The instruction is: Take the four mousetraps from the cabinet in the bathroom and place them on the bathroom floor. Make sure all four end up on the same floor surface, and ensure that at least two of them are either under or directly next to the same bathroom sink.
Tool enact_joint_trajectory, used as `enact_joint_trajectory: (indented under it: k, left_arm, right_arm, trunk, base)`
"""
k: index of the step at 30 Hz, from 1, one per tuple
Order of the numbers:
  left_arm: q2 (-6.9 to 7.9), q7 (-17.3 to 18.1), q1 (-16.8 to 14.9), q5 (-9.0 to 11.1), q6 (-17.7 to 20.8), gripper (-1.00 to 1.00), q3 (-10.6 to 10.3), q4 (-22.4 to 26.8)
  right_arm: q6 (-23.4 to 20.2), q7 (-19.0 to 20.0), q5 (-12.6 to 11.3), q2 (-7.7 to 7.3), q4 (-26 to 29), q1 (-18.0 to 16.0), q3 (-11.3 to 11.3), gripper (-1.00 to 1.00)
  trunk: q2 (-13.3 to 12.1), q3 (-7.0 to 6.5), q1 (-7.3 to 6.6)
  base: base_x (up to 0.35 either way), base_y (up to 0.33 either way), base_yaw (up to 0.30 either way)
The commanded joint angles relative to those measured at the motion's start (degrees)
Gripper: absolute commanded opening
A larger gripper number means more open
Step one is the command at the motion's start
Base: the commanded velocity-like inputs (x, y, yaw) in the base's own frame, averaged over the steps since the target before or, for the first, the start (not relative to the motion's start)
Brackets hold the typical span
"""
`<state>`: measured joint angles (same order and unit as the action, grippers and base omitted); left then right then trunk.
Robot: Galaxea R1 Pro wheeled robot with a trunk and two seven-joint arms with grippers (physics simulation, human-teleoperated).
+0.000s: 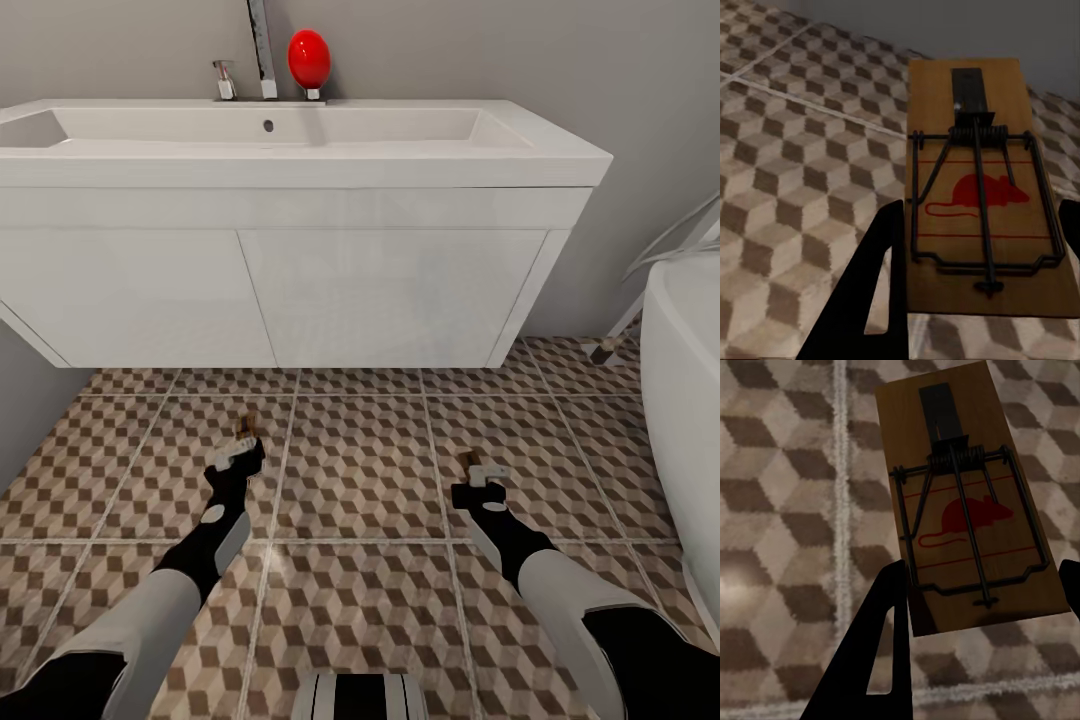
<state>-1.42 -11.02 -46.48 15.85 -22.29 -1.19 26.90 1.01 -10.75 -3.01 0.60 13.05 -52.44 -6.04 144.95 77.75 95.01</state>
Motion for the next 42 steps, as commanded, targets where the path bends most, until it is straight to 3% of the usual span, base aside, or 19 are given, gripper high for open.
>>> enact_joint_trajectory:
  k: [1, 3, 7, 10, 11, 13, 18, 21, 28, 36, 42]
  left_arm:
    - [-0.10, -1.16, -0.05, 2.86, 0.02, -1.00, 0.21, 0.15]
    - [-0.19, -1.55, -0.08, 5.07, 2.75, -1.00, 0.42, 0.44]
    - [-0.36, -1.69, -0.40, 5.40, 10.54, -1.00, 0.42, 0.64]
    - [-0.92, -1.48, -0.79, 1.89, 14.21, -1.00, 0.34, 0.56]
    - [-1.12, -1.37, -0.88, -1.18, 15.39, -1.00, 0.32, 0.53]
    - [-1.35, -0.85, -0.94, -5.20, 17.84, -1.00, 0.31, 0.56]
    - [-1.86, 2.17, -0.97, -10.81, 22.31, -1.00, 0.31, 1.71]
    - [-1.94, 3.21, -0.98, -12.94, 23.13, -1.00, 0.31, 2.05]
    - [-2.09, 3.98, -0.98, -14.51, 22.91, -1.00, 0.28, 2.03]
    - [-3.98, 4.00, -0.98, -14.79, 23.49, -1.00, -0.27, 2.10]
    - [-4.21, 3.87, -0.98, -14.83, 23.53, -1.00, -0.31, 2.21]
  right_arm:
    - [0.12, -0.33, -0.33, 0.00, -0.05, -0.03, -0.46, -1.00]
    - [0.12, -0.33, -0.33, 0.05, -0.05, -0.03, -0.43, -1.00]
    - [0.13, -0.33, -0.26, 0.08, 0.87, -0.03, -0.39, -1.00]
    - [-0.35, -0.33, -0.24, 0.03, 3.48, -0.06, -0.38, -1.00]
    - [-0.56, -0.33, -0.26, 0.19, 4.11, -0.07, -0.38, -1.00]
    - [-0.79, -0.39, -0.20, 0.24, 4.68, 0.03, -0.38, -1.00]
    - [-2.14, -0.96, -0.43, -0.03, 5.36, 0.08, -0.38, -1.00]
    - [-2.59, -1.07, -0.53, -0.04, 5.45, 0.09, -0.38, -1.00]
    - [-2.74, -1.11, -0.74, 0.01, 4.97, 0.12, -0.38, -1.00]
    - [-2.67, -1.12, -0.70, -0.09, 4.56, 0.09, -0.34, -1.00]
    - [-2.53, -1.12, -0.68, -0.02, 4.53, 0.10, -0.30, -1.00]
  trunk:
    - [0.01, 0.04, -0.01]
    - [0.01, 0.04, -0.01]
    - [0.01, 0.04, -0.01]
    - [0.01, 0.04, -0.01]
    - [0.01, 0.04, -0.01]
    - [0.01, 0.04, -0.01]
    - [0.01, 0.04, -0.01]
    - [0.01, 0.04, -0.01]
    - [0.01, 0.04, -0.01]
    - [0.01, 0.04, -0.01]
    - [0.04, 0.48, 0.04]
  base:
    - [0.000, 0.000, 0.000]
    - [0.000, 0.000, 0.000]
    - [0.000, 0.000, 0.000]
    - [0.000, 0.000, 0.000]
    - [0.000, 0.000, 0.000]
    - [0.000, 0.000, 0.000]
    - [0.000, 0.000, 0.000]
    - [0.000, 0.000, 0.000]
    - [0.000, 0.000, 0.000]
    - [0.000, 0.000, 0.000]
    - [0.000, 0.000, 0.000]
